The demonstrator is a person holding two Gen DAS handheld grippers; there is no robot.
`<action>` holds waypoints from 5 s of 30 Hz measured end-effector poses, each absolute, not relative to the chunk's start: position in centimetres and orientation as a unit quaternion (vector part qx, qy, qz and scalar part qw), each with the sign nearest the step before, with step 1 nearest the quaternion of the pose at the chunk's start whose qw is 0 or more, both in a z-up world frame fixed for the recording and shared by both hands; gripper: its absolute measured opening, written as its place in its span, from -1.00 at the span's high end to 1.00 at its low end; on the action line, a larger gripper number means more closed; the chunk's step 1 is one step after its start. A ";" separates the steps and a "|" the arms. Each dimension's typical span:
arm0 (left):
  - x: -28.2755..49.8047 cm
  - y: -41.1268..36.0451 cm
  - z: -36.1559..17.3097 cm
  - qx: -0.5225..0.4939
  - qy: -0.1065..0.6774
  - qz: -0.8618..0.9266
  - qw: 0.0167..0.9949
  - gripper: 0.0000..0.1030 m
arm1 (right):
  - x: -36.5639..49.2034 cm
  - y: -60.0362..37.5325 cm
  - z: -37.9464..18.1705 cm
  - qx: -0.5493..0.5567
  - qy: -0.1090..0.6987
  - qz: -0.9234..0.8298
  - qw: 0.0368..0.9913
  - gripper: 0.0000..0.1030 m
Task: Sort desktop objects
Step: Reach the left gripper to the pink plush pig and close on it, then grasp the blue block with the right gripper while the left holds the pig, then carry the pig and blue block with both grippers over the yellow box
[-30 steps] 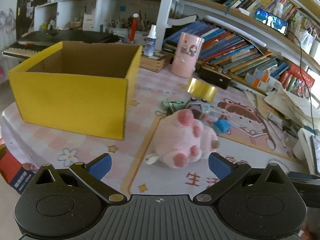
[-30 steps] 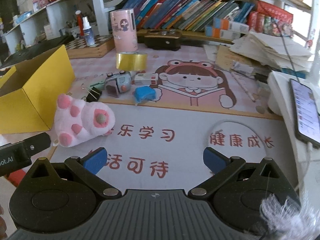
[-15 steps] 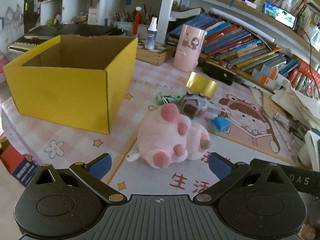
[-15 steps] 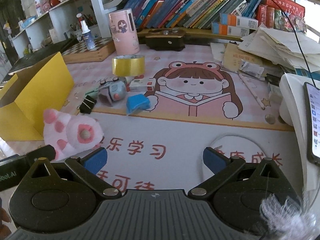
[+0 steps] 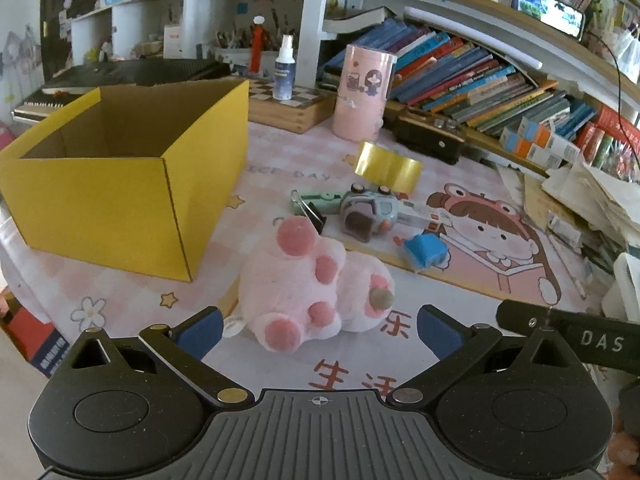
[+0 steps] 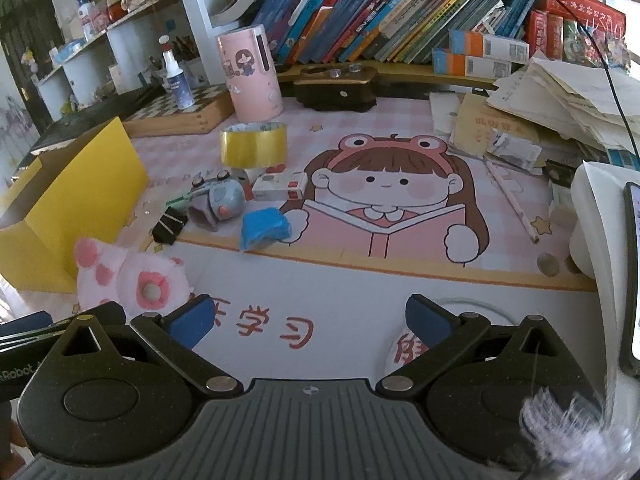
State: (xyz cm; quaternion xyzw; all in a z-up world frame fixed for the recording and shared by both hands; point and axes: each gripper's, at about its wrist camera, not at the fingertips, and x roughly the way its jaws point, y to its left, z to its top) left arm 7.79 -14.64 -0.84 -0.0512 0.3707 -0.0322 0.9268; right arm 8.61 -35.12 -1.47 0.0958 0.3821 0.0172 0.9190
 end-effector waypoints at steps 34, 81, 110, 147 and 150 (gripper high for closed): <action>15.6 -16.6 -4.2 -0.038 0.428 -0.039 0.902 -1.00 | 10.9 -37.8 -1.9 0.106 0.383 -0.021 0.917 -0.99; 6.6 -9.0 0.1 -0.159 0.365 0.041 0.916 -0.20 | 15.8 -32.3 -5.6 -0.048 0.384 0.125 0.914 -0.99; 5.0 -7.9 0.9 -0.174 0.345 0.057 0.921 -0.20 | 19.1 -31.1 -5.8 -0.022 0.370 0.139 0.918 0.26; 0.7 8.8 1.1 -0.191 0.340 -0.086 0.917 -0.20 | 0.8 -14.2 2.9 0.051 0.360 0.077 0.928 0.26; -0.4 10.1 0.7 -0.190 0.348 -0.088 0.914 -0.20 | -0.4 -12.6 2.2 0.056 0.373 0.077 0.923 0.26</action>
